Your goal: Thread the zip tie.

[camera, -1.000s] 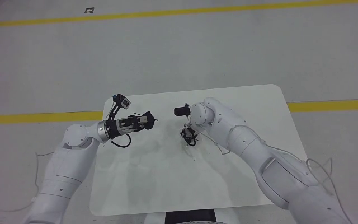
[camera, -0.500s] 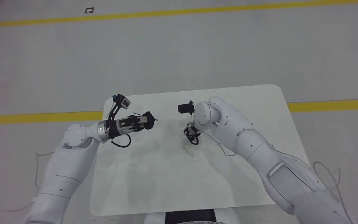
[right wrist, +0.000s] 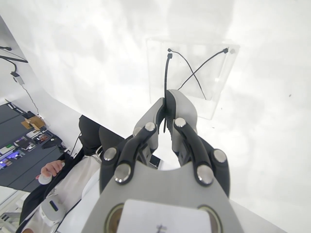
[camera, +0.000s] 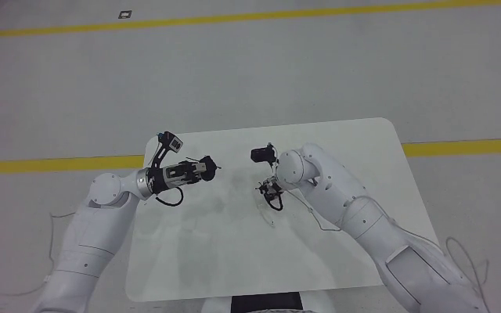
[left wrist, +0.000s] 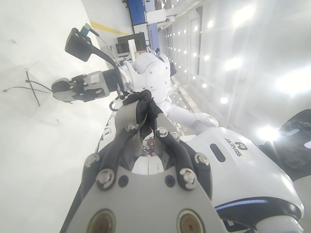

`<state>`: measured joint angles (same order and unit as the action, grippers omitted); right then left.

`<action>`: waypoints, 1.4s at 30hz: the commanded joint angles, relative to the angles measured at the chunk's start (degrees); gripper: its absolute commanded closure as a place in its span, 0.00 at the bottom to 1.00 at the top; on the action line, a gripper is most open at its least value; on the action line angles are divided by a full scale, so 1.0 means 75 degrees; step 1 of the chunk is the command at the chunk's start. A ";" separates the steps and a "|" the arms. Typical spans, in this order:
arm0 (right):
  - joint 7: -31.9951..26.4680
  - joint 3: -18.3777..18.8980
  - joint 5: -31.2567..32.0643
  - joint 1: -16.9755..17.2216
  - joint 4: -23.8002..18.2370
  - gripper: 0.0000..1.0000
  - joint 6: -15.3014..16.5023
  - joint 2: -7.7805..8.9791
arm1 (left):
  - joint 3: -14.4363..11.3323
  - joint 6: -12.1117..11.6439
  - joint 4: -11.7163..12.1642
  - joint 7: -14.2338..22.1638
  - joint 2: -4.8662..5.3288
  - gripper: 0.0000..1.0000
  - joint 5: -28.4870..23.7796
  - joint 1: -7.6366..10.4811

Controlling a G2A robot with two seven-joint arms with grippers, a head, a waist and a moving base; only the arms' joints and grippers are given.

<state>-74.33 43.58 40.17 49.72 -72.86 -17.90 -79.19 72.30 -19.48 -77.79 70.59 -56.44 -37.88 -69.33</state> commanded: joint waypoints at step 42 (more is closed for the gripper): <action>0.0025 -0.0621 0.0197 -0.0486 0.1167 0.91 0.0812 -0.0322 | 0.0000 0.0000 0.0000 0.0000 0.0000 1.00 0.0000 0.0000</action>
<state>-74.17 39.07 42.08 46.36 -64.92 -11.83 -81.42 72.30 -19.48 -77.79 70.59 -56.44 -37.88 -69.33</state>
